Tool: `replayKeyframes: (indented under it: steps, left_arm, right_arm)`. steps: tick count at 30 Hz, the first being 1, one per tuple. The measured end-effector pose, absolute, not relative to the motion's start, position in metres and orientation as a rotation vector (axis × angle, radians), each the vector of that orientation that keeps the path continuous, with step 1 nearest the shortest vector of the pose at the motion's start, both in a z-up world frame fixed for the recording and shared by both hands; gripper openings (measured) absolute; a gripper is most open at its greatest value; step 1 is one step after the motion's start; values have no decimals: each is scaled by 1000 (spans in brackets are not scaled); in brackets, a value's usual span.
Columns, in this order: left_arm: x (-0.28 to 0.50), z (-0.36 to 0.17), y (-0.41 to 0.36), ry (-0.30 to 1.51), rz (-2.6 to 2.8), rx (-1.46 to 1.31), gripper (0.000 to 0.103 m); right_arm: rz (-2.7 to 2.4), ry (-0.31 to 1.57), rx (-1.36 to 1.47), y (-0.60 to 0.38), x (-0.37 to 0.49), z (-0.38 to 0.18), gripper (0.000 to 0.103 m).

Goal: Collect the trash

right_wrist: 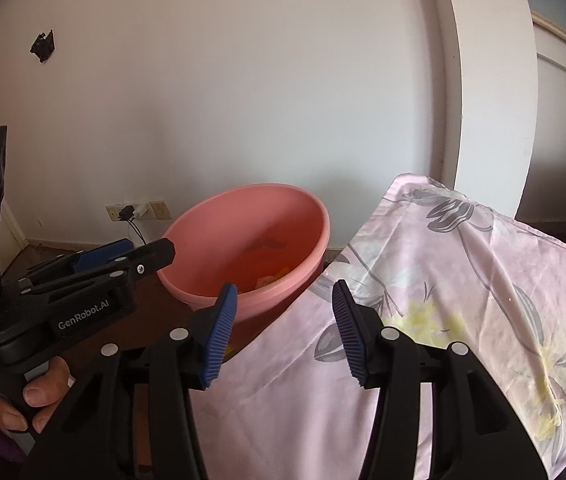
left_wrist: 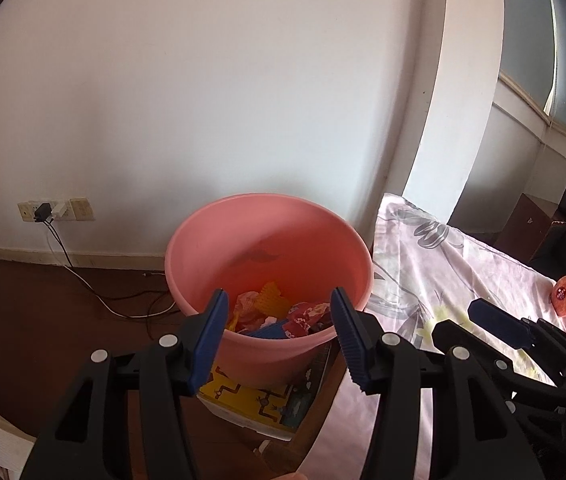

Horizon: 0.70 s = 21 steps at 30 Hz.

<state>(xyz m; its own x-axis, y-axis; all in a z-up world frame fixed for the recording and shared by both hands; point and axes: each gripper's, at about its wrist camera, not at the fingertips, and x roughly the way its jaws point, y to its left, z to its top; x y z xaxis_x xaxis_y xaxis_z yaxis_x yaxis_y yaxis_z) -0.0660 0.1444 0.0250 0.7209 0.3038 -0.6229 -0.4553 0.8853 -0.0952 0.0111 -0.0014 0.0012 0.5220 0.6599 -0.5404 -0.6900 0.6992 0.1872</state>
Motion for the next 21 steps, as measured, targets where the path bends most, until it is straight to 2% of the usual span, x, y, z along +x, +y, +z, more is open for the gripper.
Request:
replayKeyframes:
  steps: [21]
  left_arm:
    - [-68,29,139,641,417,-242,52]
  right_arm:
    - [803,609,-48,-7,5,4,50]
